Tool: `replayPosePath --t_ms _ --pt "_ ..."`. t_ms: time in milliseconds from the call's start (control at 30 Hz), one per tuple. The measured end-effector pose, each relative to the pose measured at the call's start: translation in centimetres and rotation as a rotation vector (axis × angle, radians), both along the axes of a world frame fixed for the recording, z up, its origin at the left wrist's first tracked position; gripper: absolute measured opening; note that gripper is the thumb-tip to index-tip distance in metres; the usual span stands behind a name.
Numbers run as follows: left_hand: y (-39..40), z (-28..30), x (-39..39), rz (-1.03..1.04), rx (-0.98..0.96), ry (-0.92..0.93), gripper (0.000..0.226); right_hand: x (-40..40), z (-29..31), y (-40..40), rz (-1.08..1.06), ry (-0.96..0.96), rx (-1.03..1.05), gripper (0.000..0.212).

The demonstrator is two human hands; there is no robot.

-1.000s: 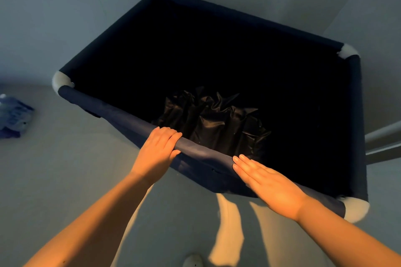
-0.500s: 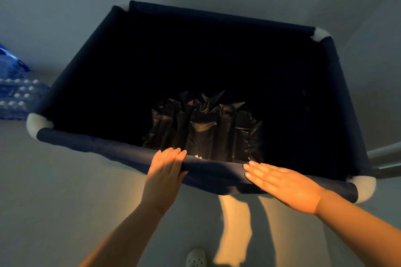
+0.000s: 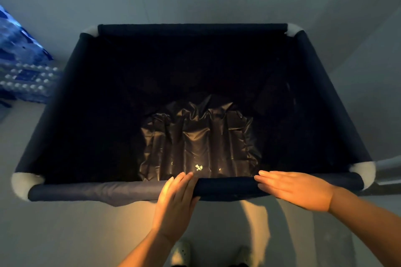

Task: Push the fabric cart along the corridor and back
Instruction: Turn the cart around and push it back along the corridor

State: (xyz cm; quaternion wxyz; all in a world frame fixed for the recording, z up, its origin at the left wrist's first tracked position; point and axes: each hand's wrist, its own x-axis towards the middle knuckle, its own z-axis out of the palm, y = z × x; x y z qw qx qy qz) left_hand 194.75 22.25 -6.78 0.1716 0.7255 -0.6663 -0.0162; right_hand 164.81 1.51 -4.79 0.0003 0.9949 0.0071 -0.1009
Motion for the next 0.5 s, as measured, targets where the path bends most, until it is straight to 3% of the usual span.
replayPosePath --t_ms 167,233,300,367,500 --pt "-1.1 1.1 -4.9 0.083 0.120 0.066 0.061 -3.5 0.9 -1.7 -0.020 0.013 0.030 0.087" --pt "-1.7 1.4 -6.8 0.083 0.117 0.049 0.059 -5.1 1.3 -2.5 -0.074 -0.019 0.069 0.081" --pt "-2.3 1.6 -8.3 0.050 0.102 0.013 0.061 -6.9 1.7 -3.2 -0.119 -0.037 0.134 0.061" --pt "-3.0 1.8 -9.6 -0.037 0.082 -0.050 0.058 -8.5 1.8 -4.2 -0.118 0.046 0.117 0.048" --pt "-4.9 2.3 -12.2 -0.195 0.109 -0.196 0.046 -12.6 0.7 -7.0 -0.019 0.095 0.049 0.063"
